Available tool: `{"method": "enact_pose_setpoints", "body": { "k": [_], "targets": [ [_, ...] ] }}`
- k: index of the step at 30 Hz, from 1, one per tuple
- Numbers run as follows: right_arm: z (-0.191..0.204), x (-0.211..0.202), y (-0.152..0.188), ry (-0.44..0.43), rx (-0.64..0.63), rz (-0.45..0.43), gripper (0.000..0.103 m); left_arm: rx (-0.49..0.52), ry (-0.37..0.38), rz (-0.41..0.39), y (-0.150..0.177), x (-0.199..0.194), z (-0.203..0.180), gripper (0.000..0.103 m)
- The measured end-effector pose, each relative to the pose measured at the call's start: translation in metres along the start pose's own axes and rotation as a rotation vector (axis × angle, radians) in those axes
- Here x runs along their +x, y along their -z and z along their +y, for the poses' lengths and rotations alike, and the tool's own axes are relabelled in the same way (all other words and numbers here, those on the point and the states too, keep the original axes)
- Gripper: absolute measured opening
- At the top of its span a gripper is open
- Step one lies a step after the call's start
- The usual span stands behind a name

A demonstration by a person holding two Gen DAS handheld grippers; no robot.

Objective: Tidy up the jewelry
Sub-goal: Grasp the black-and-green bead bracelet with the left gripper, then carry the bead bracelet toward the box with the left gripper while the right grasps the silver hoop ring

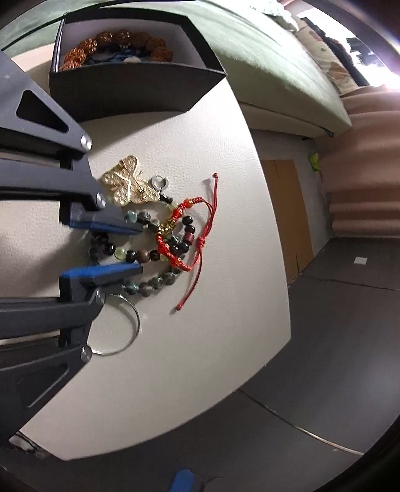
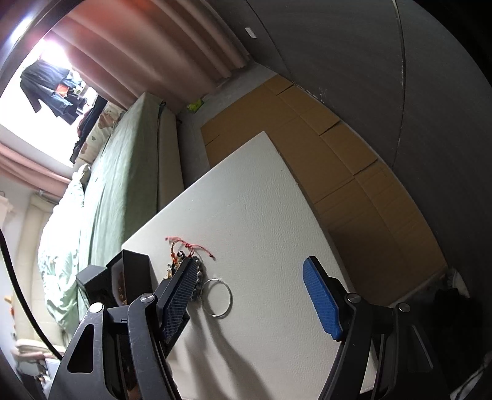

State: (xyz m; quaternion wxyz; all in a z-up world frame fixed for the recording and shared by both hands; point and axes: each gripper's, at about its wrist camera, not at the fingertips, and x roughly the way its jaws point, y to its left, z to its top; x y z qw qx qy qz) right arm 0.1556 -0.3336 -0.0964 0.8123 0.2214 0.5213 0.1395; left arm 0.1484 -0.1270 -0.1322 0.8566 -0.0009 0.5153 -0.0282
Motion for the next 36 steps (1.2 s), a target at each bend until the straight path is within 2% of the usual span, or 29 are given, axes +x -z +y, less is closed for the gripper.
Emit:
{"method": "enact_pose_setpoints", "body": {
  "k": [1, 3, 6, 16, 24, 28, 36],
  "targets": [
    [0.000, 0.000, 0.000, 0.001, -0.001, 0.000, 0.072, -0.007, 0.013, 0.009, -0.001, 0.000, 0.003, 0.008],
    [0.001, 0.000, 0.000, 0.003, -0.003, 0.001, 0.072, -0.039, 0.066, 0.026, 0.000, -0.003, 0.008, 0.008],
    [0.002, 0.001, -0.001, 0.008, -0.008, 0.002, 0.072, -0.053, 0.088, -0.003, -0.002, -0.019, 0.014, 0.008],
    [0.019, 0.013, 0.007, 0.012, -0.047, 0.028, 0.072, -0.165, 0.230, -0.087, -0.010, -0.062, 0.047, 0.008],
    [0.037, 0.032, 0.015, 0.014, -0.090, 0.066, 0.072, -0.222, 0.296, -0.128, -0.013, -0.087, 0.070, 0.008],
    [0.046, 0.041, 0.018, 0.001, -0.103, 0.083, 0.072, -0.257, 0.399, -0.137, -0.013, -0.096, 0.080, 0.008],
    [0.065, 0.054, 0.024, 0.013, -0.129, 0.099, 0.072, -0.279, 0.376, -0.162, -0.007, -0.114, 0.099, 0.008]
  ]
}}
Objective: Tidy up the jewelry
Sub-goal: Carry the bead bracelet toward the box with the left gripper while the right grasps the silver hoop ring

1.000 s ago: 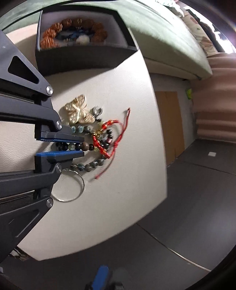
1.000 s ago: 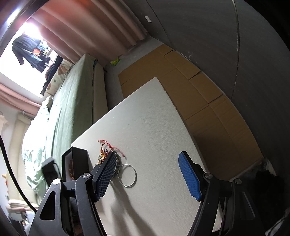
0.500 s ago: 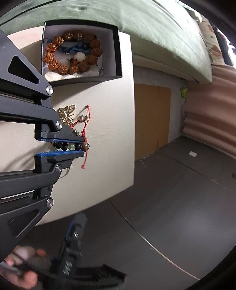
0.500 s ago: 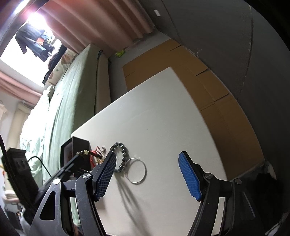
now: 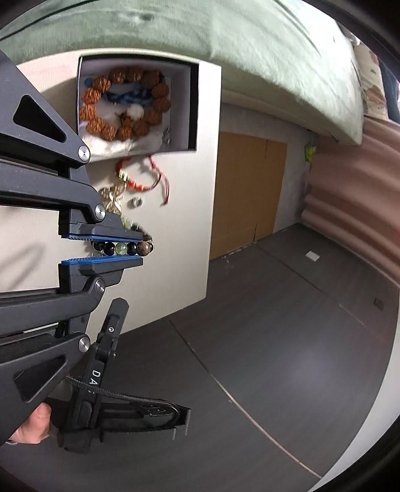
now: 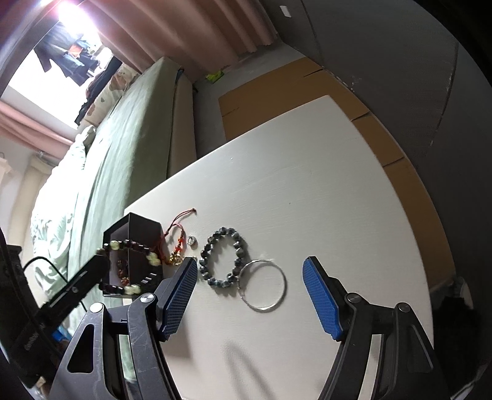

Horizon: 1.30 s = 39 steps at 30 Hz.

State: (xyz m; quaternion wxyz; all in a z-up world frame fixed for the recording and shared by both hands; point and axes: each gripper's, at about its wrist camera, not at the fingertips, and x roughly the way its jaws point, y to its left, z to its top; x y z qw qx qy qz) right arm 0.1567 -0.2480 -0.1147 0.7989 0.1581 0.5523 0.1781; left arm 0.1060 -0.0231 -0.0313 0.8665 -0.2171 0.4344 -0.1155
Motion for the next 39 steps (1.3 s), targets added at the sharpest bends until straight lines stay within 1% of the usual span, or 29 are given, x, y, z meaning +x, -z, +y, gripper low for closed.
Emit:
{"method": "enact_pose_setpoints", "body": {
  "k": [2, 4, 10, 14, 16, 20, 21, 22, 23, 24, 26, 30, 33, 37, 39],
  "targets": [
    [0.004, 0.004, 0.001, 0.019, -0.015, 0.004, 0.072, -0.010, -0.006, -0.011, -0.002, -0.007, 0.006, 0.008],
    [0.008, 0.010, 0.003, 0.056, -0.040, 0.014, 0.072, -0.019, -0.011, -0.021, -0.003, -0.014, 0.012, 0.008],
    [0.017, 0.033, 0.008, 0.150, -0.136, 0.094, 0.072, -0.051, -0.021, -0.046, -0.005, -0.032, 0.030, 0.008],
    [0.027, 0.048, 0.018, 0.215, -0.232, 0.132, 0.072, -0.071, -0.023, -0.061, -0.007, -0.042, 0.040, 0.008],
    [0.030, 0.057, 0.022, 0.229, -0.261, 0.160, 0.072, -0.077, -0.023, -0.068, -0.005, -0.047, 0.042, 0.008],
    [0.041, 0.063, 0.031, 0.291, -0.349, 0.160, 0.072, -0.085, -0.028, -0.079, -0.007, -0.059, 0.052, 0.008],
    [0.043, 0.064, 0.034, 0.309, -0.372, 0.160, 0.070, -0.088, -0.028, -0.080, -0.008, -0.061, 0.055, 0.008],
    [0.045, 0.064, 0.036, 0.334, -0.396, 0.160, 0.063, -0.092, -0.031, -0.082, -0.008, -0.064, 0.057, 0.008],
    [0.047, 0.064, 0.038, 0.352, -0.413, 0.157, 0.059, -0.095, -0.033, -0.084, -0.008, -0.066, 0.060, 0.008],
    [0.047, 0.061, 0.039, 0.345, -0.422, 0.155, 0.050, -0.099, -0.033, -0.084, -0.008, -0.067, 0.062, 0.008],
    [0.046, 0.058, 0.039, 0.327, -0.420, 0.164, 0.049, -0.106, -0.035, -0.087, -0.009, -0.069, 0.065, 0.008],
    [0.044, 0.052, 0.038, 0.313, -0.420, 0.154, 0.049, -0.124, -0.040, -0.090, -0.010, -0.072, 0.073, 0.008],
    [0.047, 0.034, 0.031, 0.259, -0.396, 0.113, 0.049, -0.145, -0.039, -0.092, -0.011, -0.073, 0.078, 0.008],
    [0.053, 0.018, 0.025, 0.165, -0.353, 0.063, 0.049, -0.180, -0.001, -0.094, -0.013, -0.070, 0.080, 0.008],
    [0.058, 0.015, 0.024, 0.122, -0.335, 0.049, 0.049, -0.183, 0.003, -0.089, -0.013, -0.065, 0.079, 0.008]
  ]
}}
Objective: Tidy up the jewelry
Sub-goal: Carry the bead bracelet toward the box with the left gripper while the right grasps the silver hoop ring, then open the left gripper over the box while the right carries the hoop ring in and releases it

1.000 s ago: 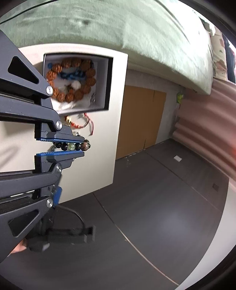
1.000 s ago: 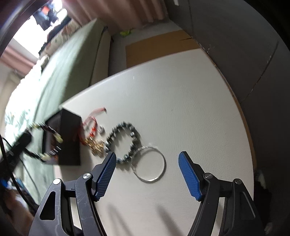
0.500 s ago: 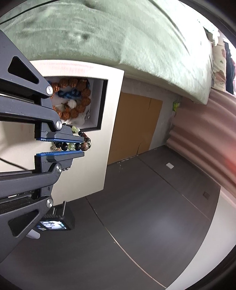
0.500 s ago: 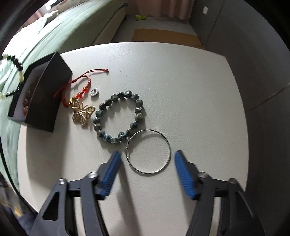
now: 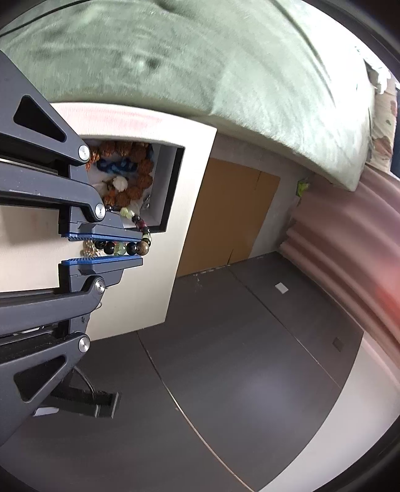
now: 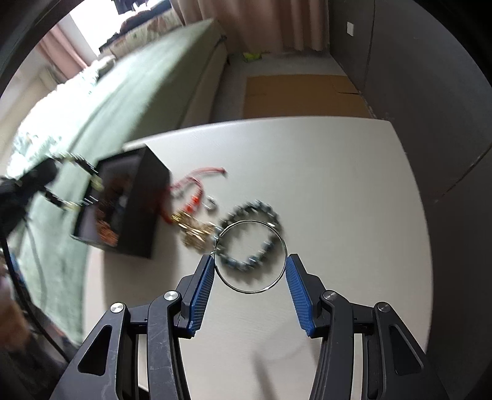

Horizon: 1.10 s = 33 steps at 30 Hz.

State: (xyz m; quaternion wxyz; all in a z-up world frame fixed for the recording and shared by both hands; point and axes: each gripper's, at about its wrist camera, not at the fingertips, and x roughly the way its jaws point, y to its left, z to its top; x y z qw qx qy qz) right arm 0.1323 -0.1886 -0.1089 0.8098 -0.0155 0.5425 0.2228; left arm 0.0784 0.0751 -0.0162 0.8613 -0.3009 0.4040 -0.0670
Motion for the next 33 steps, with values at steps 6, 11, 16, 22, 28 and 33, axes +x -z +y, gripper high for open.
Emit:
{"method": "enact_pose_setpoints", "body": {
  "k": [6, 11, 16, 22, 28, 33],
  "targets": [
    [0.015, -0.002, -0.004, -0.060, 0.031, -0.031, 0.049, -0.023, -0.098, 0.060, -0.001, 0.017, 0.008, 0.016],
    [0.027, -0.005, -0.007, -0.135, 0.066, -0.072, 0.049, -0.076, -0.121, -0.010, -0.004, 0.003, 0.022, 0.068],
    [0.045, -0.005, -0.015, -0.222, 0.092, -0.143, 0.049, -0.095, -0.119, -0.040, -0.008, -0.010, 0.029, 0.070],
    [0.070, -0.002, -0.027, -0.322, 0.097, -0.183, 0.049, -0.130, -0.124, -0.071, -0.015, -0.026, 0.045, 0.070],
    [0.092, 0.010, -0.039, -0.418, 0.101, -0.192, 0.050, -0.175, -0.131, -0.107, -0.021, -0.043, 0.063, 0.070],
    [0.102, 0.025, -0.041, -0.409, 0.099, -0.158, 0.059, -0.191, -0.132, -0.114, -0.023, -0.047, 0.068, 0.070]
  ]
}}
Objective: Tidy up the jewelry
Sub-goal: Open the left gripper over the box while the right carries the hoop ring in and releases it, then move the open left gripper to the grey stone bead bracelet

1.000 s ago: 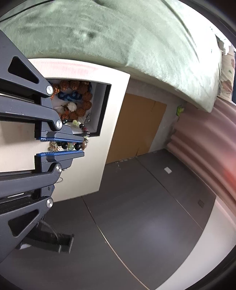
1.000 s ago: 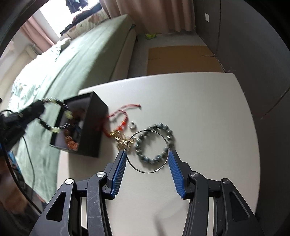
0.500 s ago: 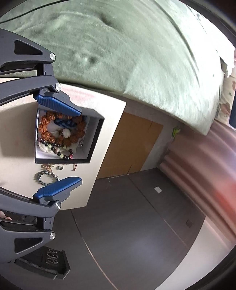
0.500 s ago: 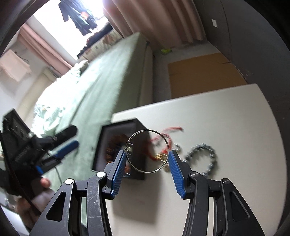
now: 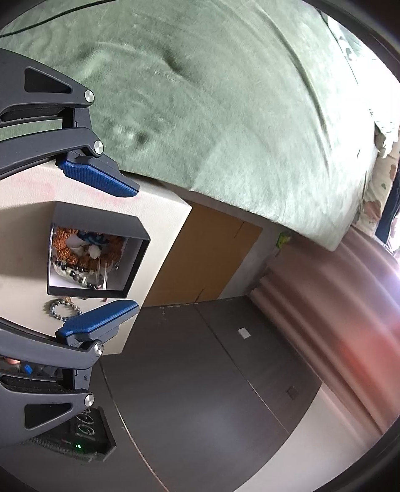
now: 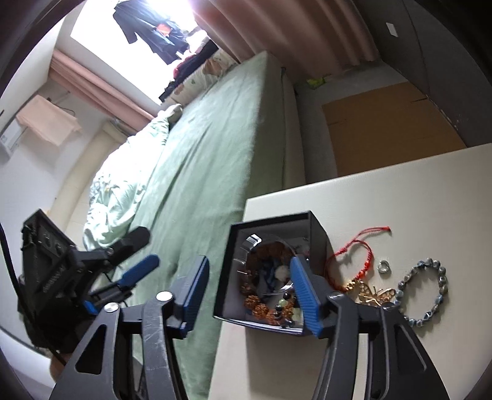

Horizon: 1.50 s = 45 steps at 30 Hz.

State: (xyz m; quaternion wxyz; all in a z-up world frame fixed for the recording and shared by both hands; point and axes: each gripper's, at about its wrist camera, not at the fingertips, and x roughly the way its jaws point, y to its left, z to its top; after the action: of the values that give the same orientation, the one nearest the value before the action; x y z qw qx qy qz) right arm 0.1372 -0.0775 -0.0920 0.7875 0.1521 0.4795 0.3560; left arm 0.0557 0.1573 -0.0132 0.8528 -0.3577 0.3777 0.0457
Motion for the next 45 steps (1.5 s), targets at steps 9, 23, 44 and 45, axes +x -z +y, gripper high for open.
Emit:
{"method": "enact_pose_setpoints", "body": {
  "k": [9, 23, 44, 45],
  "targets": [
    [-0.032, -0.029, 0.003, 0.105, 0.052, -0.010, 0.064, 0.050, 0.009, 0.031, 0.010, 0.009, -0.019, 0.070],
    [-0.091, -0.092, 0.000, 0.191, 0.132, -0.047, 0.070, 0.223, 0.031, 0.129, 0.052, 0.044, -0.085, 0.070],
    [-0.159, -0.148, 0.006, 0.243, 0.257, -0.073, 0.070, 0.426, 0.005, 0.290, 0.130, 0.106, -0.159, 0.044],
    [-0.161, -0.150, 0.006, 0.243, 0.263, -0.074, 0.070, 0.434, -0.002, 0.296, 0.133, 0.109, -0.160, 0.042]
  ]
}}
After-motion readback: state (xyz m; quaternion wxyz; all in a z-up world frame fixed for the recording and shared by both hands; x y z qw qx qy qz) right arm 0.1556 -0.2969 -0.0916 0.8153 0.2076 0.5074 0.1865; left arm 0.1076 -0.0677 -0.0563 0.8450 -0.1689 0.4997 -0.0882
